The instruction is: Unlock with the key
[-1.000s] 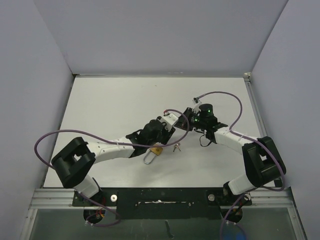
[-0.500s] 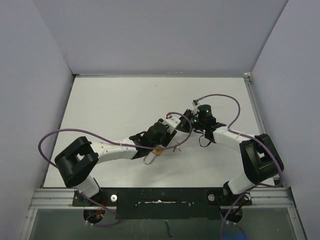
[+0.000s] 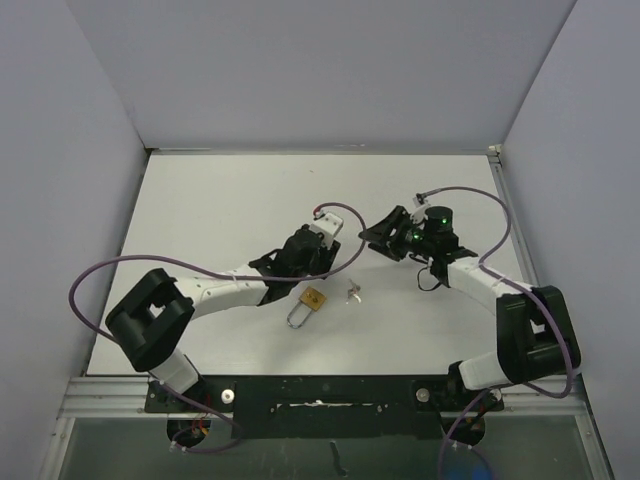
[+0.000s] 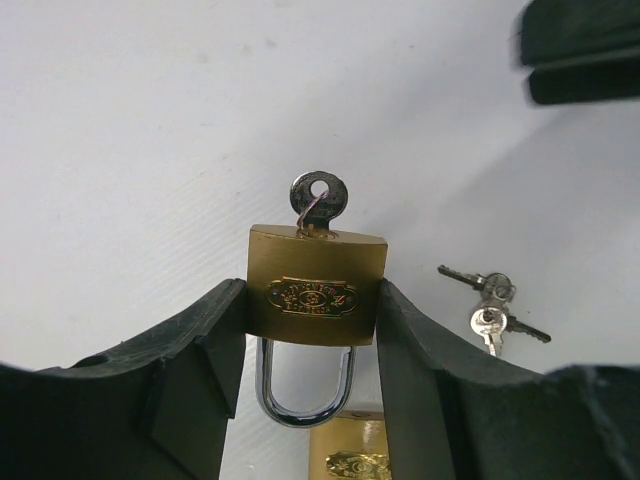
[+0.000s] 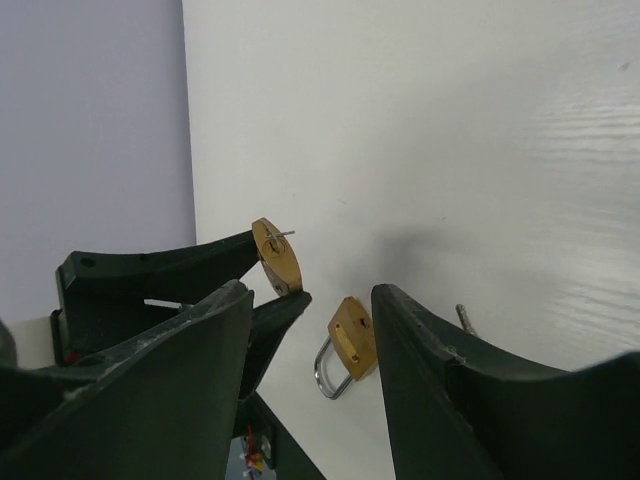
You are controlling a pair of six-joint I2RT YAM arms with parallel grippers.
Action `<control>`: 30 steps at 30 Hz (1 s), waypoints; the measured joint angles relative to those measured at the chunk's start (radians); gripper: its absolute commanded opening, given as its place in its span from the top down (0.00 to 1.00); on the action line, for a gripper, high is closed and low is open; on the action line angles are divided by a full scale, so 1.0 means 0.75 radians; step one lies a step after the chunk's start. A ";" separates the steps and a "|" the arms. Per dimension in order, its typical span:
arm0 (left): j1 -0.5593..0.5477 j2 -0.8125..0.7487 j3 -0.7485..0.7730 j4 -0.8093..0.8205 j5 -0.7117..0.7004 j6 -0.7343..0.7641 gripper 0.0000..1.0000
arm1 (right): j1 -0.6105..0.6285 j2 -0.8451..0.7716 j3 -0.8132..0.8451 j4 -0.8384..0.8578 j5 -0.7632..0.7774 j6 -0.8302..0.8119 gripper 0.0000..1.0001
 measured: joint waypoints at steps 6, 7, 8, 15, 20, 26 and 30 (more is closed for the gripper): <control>0.135 0.028 0.085 -0.165 -0.006 -0.247 1.00 | -0.107 -0.100 -0.017 -0.072 0.027 -0.124 0.46; 0.157 0.046 0.122 -0.200 -0.007 -0.288 1.00 | -0.100 -0.101 -0.017 -0.088 0.032 -0.160 0.45; 0.179 0.068 0.167 -0.237 -0.006 -0.329 1.00 | -0.091 -0.101 -0.018 -0.096 0.034 -0.183 0.45; 0.222 0.128 0.359 -0.391 0.007 -0.531 1.00 | 0.015 -0.101 -0.075 -0.046 0.028 -0.329 0.38; 0.212 0.175 0.521 -0.490 0.025 -0.657 1.00 | 0.044 -0.083 -0.099 0.044 0.023 -0.366 0.18; 0.205 0.207 0.587 -0.605 -0.005 -0.795 1.00 | 0.058 -0.021 -0.100 0.171 0.020 -0.354 0.01; 0.201 0.226 0.592 -0.669 -0.011 -0.837 1.00 | 0.071 0.038 -0.100 0.240 0.016 -0.342 0.00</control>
